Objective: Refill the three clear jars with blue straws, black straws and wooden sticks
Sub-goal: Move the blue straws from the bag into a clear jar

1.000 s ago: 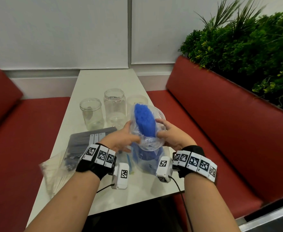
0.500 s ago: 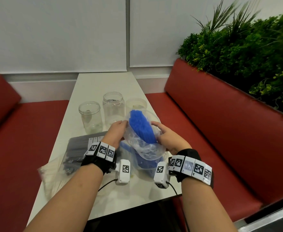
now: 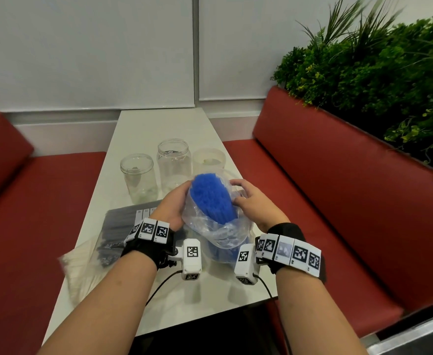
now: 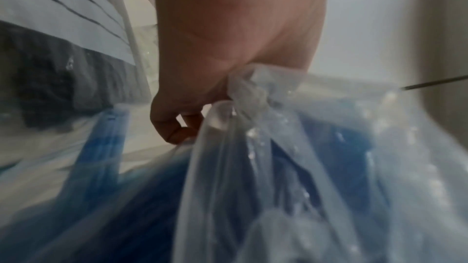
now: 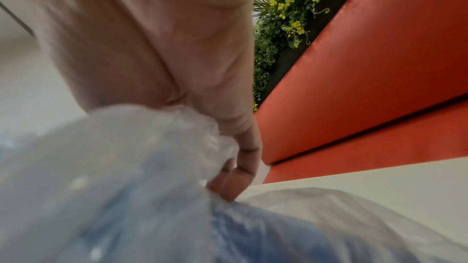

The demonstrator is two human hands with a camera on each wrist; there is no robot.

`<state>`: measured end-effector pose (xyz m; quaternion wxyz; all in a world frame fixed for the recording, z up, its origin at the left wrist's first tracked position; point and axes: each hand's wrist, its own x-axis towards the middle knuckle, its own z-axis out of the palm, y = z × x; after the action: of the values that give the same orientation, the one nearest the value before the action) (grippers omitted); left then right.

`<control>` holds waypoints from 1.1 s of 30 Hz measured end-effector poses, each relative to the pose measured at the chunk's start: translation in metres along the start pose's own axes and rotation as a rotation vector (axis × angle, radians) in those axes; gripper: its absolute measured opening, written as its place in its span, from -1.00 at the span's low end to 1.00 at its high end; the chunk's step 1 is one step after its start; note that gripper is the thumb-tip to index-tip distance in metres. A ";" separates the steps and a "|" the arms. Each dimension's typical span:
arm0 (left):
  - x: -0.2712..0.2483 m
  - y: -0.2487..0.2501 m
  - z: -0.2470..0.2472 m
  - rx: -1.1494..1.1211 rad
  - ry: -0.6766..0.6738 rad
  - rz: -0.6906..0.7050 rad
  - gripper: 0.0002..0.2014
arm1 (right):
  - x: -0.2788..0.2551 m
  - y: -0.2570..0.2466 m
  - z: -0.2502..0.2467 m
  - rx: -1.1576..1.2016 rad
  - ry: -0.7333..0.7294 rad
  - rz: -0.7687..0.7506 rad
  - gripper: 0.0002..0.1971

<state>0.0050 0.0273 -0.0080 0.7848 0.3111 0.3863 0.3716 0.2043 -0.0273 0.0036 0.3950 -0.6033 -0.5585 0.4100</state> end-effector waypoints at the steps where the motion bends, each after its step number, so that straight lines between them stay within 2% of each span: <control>1: 0.001 0.000 -0.001 0.053 0.028 0.029 -0.55 | 0.001 -0.001 0.001 -0.011 0.021 -0.007 -0.57; 3: 0.004 -0.001 -0.003 0.172 0.111 0.093 -0.70 | 0.005 -0.003 0.003 -0.057 0.069 -0.025 -0.57; 4: 0.005 -0.001 -0.003 0.193 0.129 0.119 -0.70 | 0.007 -0.004 0.004 -0.085 0.095 -0.035 -0.56; 7: 0.007 -0.004 -0.003 0.058 0.064 0.078 -0.61 | 0.011 -0.006 0.006 -0.098 0.124 -0.055 -0.55; 11: 0.011 -0.005 -0.004 -0.002 0.044 0.064 -0.66 | 0.013 -0.006 0.006 -0.083 0.056 -0.033 -0.58; 14: 0.009 -0.006 -0.002 -0.051 -0.039 0.001 -0.68 | 0.015 -0.002 0.005 -0.032 -0.002 -0.020 -0.60; 16: 0.008 -0.007 0.001 -0.074 -0.106 -0.036 -0.60 | 0.015 0.000 0.005 0.015 -0.030 -0.031 -0.60; 19: 0.009 -0.007 0.003 -0.050 -0.167 -0.057 -0.43 | 0.018 0.003 0.005 0.035 0.003 -0.044 -0.60; 21: 0.012 -0.006 0.002 -0.046 -0.119 -0.077 -0.42 | 0.019 0.005 0.003 0.103 0.020 -0.046 -0.58; 24: 0.020 -0.002 0.001 0.077 0.054 -0.020 -0.65 | 0.019 0.008 0.002 0.204 0.041 -0.023 -0.60; 25: 0.022 -0.001 0.000 0.109 0.114 -0.005 -0.70 | 0.019 0.009 0.002 0.172 0.075 -0.029 -0.60; 28: 0.026 -0.001 -0.002 0.116 0.224 -0.006 -0.70 | 0.018 0.010 -0.005 -0.040 0.135 -0.085 -0.62; 31: 0.030 -0.005 0.003 0.193 0.308 0.051 -0.74 | 0.013 0.012 -0.018 -0.175 -0.005 -0.032 -0.61; 33: 0.032 -0.010 0.003 0.275 0.359 0.085 -0.75 | 0.007 0.013 -0.027 -0.158 -0.107 0.066 -0.60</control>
<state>0.0248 0.0481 -0.0258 0.6374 0.3602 0.5532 0.3974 0.2342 -0.0214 0.0004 0.3020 -0.6278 -0.5894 0.4090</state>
